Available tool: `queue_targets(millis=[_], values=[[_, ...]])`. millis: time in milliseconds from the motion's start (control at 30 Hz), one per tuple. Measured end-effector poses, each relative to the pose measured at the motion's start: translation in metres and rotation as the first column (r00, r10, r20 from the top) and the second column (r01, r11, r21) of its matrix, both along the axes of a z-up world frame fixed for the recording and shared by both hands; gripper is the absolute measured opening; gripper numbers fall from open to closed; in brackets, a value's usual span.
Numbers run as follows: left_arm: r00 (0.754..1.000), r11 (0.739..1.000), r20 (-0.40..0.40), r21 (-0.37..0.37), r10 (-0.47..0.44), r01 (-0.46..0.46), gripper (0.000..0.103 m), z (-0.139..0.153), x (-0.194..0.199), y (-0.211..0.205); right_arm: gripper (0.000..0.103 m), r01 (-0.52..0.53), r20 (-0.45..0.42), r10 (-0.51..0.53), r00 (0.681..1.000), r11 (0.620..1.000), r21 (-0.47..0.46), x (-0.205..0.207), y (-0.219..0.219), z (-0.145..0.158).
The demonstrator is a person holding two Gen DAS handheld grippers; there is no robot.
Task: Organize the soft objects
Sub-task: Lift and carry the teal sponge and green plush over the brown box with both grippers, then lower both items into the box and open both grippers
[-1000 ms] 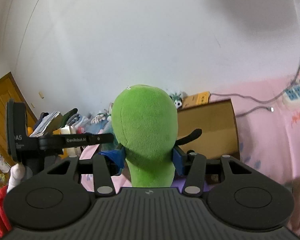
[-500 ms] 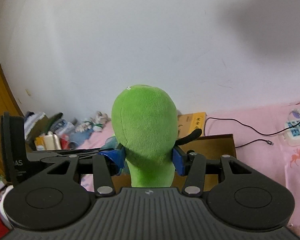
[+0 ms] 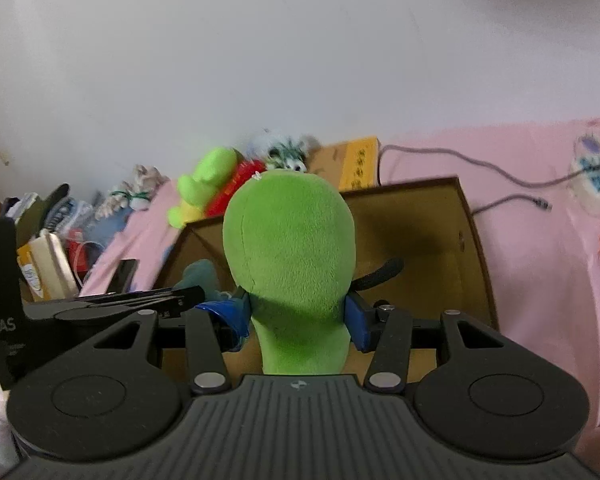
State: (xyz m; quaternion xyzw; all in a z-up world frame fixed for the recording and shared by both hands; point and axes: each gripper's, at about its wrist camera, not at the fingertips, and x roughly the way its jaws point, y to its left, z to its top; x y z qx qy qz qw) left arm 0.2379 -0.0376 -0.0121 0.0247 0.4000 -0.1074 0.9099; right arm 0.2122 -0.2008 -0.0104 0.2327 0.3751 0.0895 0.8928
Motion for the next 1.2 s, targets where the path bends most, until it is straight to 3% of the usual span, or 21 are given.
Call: queue_targets(millis=[233, 367, 467, 600, 967, 1200], values=[[0.999, 0.999, -0.042, 0.016, 0.029, -0.028, 0.012, -0.023, 0.023, -0.004, 0.035, -0.014, -0.114, 0.014, 0.993, 1.0, 0.001, 0.03, 0.009, -0.026], [0.997, 0.999, -0.058, 0.039, 0.041, -0.038, 0.025, -0.032, 0.03, -0.007, 0.037, -0.007, -0.182, 0.014, 0.983, 0.999, 0.039, 0.041, 0.007, -0.04], [0.996, 0.997, -0.066, 0.047, 0.062, -0.059, 0.028, -0.036, 0.033, -0.005, 0.038, 0.012, -0.185, -0.001, 0.983, 0.998, 0.059, 0.044, 0.005, -0.045], [0.994, 0.995, -0.061, 0.056, 0.085, -0.082, 0.053, -0.038, 0.036, -0.003, 0.038, 0.042, -0.172, -0.033, 0.985, 0.998, 0.05, 0.043, -0.001, -0.046], [0.997, 0.997, -0.038, 0.03, 0.073, -0.072, 0.054, -0.025, 0.023, 0.0, 0.038, 0.065, -0.102, -0.056, 0.993, 0.995, 0.08, 0.019, -0.007, -0.035], [0.998, 0.998, 0.012, -0.003, 0.069, -0.069, 0.054, 0.003, -0.003, 0.009, 0.038, 0.081, -0.04, -0.078, 0.996, 0.993, 0.091, -0.006, -0.005, -0.018]])
